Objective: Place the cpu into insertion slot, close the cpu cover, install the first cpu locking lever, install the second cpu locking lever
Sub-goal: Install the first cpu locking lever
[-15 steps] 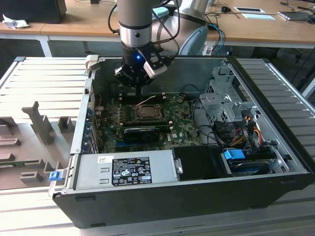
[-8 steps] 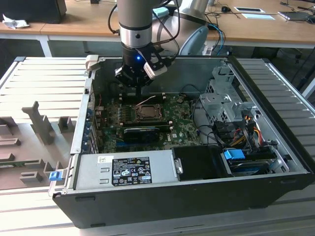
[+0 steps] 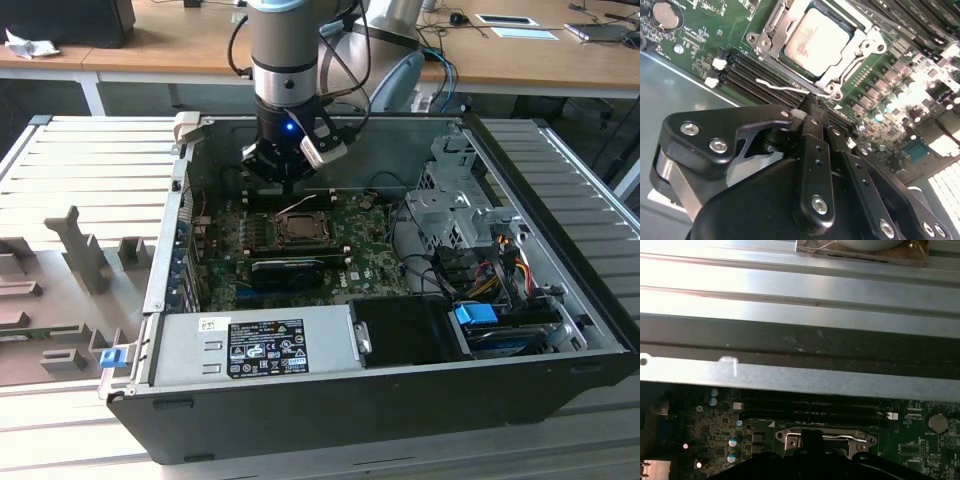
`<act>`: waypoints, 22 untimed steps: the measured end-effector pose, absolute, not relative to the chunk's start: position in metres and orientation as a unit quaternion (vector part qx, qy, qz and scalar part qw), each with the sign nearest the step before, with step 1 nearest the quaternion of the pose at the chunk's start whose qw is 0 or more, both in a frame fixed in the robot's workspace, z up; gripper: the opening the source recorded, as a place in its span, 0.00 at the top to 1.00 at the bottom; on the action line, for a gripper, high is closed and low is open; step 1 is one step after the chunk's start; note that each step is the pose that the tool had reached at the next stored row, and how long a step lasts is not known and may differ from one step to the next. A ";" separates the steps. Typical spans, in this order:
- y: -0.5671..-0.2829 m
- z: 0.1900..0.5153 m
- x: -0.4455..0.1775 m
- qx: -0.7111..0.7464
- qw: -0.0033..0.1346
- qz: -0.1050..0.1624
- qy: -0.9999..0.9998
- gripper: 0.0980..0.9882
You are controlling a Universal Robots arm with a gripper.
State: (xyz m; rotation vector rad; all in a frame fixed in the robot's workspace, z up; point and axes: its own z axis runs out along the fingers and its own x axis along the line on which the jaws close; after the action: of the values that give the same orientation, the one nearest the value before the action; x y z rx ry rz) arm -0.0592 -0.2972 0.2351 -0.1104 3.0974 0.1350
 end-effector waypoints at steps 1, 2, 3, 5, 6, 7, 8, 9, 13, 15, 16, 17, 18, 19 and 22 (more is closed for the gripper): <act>-0.297 0.234 -0.059 -0.036 0.020 0.044 0.998 0.99; -0.297 0.232 -0.058 -0.036 0.020 0.044 0.998 0.99; -0.297 0.231 -0.057 -0.036 0.020 0.044 0.998 0.99; -0.297 0.230 -0.056 -0.036 0.020 0.045 0.998 0.99; -0.297 0.229 -0.055 -0.036 0.020 0.045 0.998 0.99; -0.296 0.229 -0.055 -0.036 0.020 0.045 0.998 0.99; -0.296 0.229 -0.055 -0.036 0.020 0.045 0.998 0.99; -0.296 0.229 -0.054 -0.035 0.020 0.046 0.998 0.99; -0.296 0.229 -0.054 -0.035 0.020 0.045 0.998 0.99; -0.296 0.229 -0.054 -0.036 0.020 0.045 0.998 0.99; -0.296 0.229 -0.053 -0.036 0.020 0.046 0.998 0.99; -0.296 0.229 -0.053 -0.036 0.020 0.046 0.998 0.99; -0.296 0.229 -0.051 -0.036 0.020 0.045 0.998 0.99; -0.296 0.229 -0.050 -0.036 0.020 0.046 0.998 0.99; -0.296 0.228 -0.049 -0.036 0.020 0.046 0.998 0.99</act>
State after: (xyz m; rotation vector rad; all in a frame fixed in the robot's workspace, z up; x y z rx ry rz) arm -0.0485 -0.2957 0.2283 -0.1102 3.0973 0.1414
